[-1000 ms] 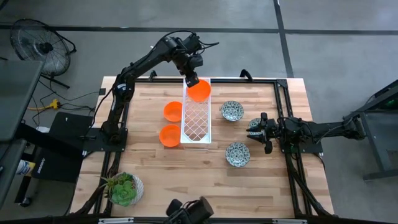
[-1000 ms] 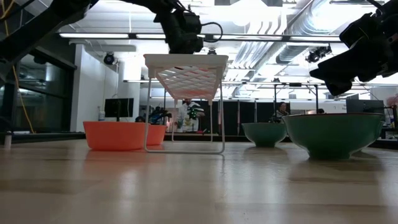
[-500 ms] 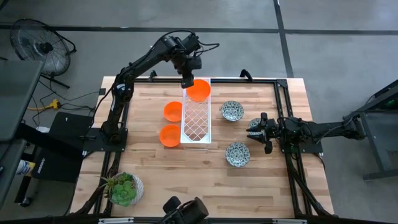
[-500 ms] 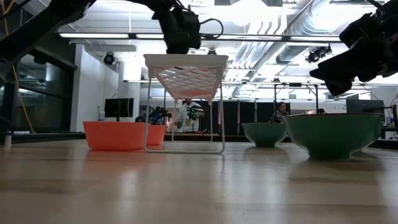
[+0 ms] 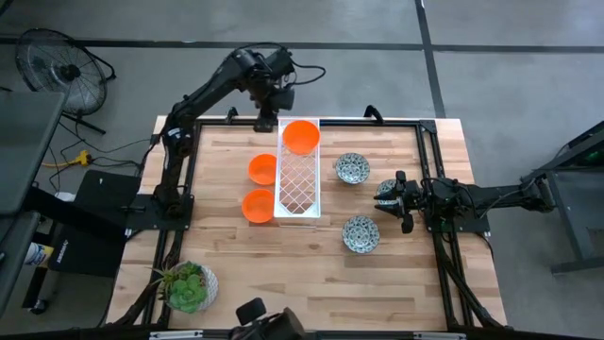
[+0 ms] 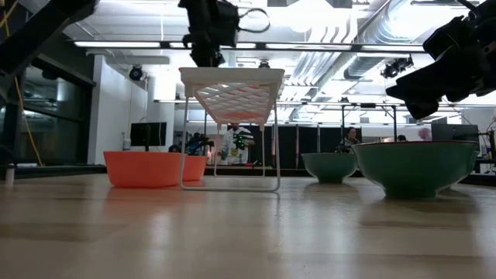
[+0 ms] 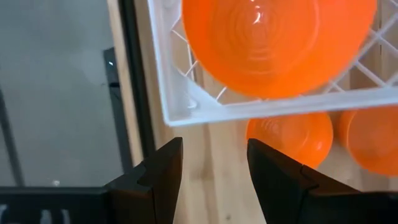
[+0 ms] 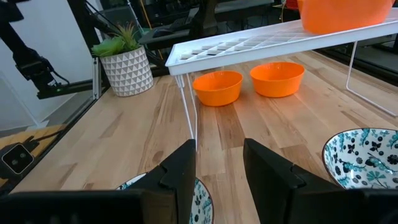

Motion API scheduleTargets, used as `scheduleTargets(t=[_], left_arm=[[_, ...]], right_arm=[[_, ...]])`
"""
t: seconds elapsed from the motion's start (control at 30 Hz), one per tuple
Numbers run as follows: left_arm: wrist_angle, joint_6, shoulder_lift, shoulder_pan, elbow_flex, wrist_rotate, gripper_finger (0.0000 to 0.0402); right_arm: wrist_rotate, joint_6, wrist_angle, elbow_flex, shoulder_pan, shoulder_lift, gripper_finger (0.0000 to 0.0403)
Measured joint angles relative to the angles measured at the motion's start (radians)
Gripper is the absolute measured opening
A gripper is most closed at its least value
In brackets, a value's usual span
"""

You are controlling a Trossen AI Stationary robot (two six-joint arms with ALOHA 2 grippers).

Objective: Pick & Place Mini bowls
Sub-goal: Stack the bottom orange bowl on top of the other orange bowl on the shelf

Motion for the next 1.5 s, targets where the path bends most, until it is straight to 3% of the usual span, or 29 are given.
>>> scheduleTargets(t=[0.27,0.47,0.63,0.87,1.13,1.33,1.5], left_arm=[[0.000,0.039,-0.101,-0.002,-0.016,0.058,0.0175],[0.002,0.043,-0.215,-0.022,-0.122,0.105,0.0175],[0.001,0.008,-0.370,-0.044,-0.336,0.109,0.0175],[0.010,-0.032,-0.625,-0.092,-0.748,0.109,0.0175],[0.201,-0.088,-0.865,-0.224,-1.142,0.111,0.0175],[0.374,-0.092,-0.946,-0.377,-1.347,0.117,0.0175],[0.495,-0.058,-0.938,-0.487,-1.470,0.089,0.0175]], right_arm=[[0.000,0.000,0.000,0.000,0.000,0.000,0.0122],[0.000,0.000,0.000,0.000,0.000,0.000,0.0122],[0.000,0.000,0.000,0.000,0.000,0.000,0.0122],[0.000,0.000,0.000,0.000,0.000,0.000,0.0122],[0.000,0.000,0.000,0.000,0.000,0.000,0.0122],[0.000,0.000,0.000,0.000,0.000,0.000,0.0122],[0.000,0.000,0.000,0.000,0.000,0.000,0.0122]])
